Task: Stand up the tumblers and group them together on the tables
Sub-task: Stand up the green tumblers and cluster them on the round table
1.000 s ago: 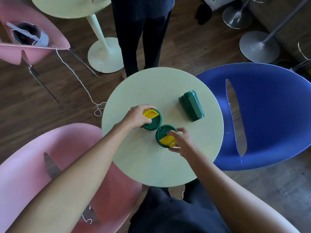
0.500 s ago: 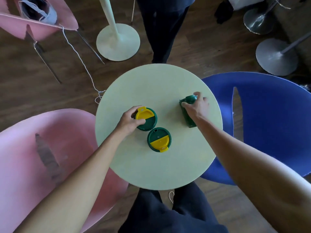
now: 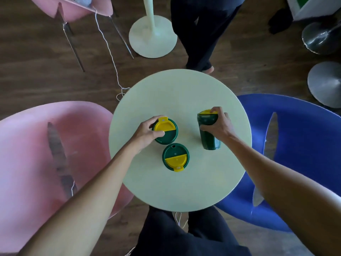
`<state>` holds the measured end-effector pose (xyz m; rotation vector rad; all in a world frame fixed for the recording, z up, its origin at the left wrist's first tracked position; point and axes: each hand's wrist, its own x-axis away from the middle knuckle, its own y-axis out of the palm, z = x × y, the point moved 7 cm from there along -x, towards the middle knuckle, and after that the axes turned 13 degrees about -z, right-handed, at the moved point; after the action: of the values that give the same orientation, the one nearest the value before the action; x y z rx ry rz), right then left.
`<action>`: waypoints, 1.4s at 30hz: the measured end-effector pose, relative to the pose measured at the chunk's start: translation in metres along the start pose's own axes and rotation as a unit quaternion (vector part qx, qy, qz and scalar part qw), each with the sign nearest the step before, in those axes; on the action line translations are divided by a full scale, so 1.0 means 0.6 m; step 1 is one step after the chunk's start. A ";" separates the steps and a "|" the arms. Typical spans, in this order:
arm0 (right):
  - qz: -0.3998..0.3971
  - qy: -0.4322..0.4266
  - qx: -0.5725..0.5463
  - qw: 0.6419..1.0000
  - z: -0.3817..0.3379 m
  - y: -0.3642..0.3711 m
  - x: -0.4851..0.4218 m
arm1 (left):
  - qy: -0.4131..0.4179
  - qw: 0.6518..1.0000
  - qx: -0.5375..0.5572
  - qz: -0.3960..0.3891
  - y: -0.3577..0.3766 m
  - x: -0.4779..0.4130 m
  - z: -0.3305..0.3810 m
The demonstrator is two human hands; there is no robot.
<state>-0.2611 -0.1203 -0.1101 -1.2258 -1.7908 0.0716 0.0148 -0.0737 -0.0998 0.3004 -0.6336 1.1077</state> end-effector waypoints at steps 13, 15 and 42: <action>-0.056 -0.202 0.049 0.976 -0.057 0.043 0.052 | -0.019 0.998 -0.066 -0.007 -0.012 -0.003 0.024; -0.051 -0.215 0.050 0.974 -0.058 0.040 0.060 | -0.026 0.997 -0.075 -0.015 -0.013 -0.005 0.031; -0.166 -0.174 0.217 0.946 -0.155 0.066 0.029 | -0.023 0.990 -0.136 -0.010 -0.032 0.036 0.033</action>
<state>-0.1686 -0.1266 -0.0664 -0.6122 -2.1176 0.4888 0.0322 -0.0765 -0.0693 0.0967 -0.8107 0.9833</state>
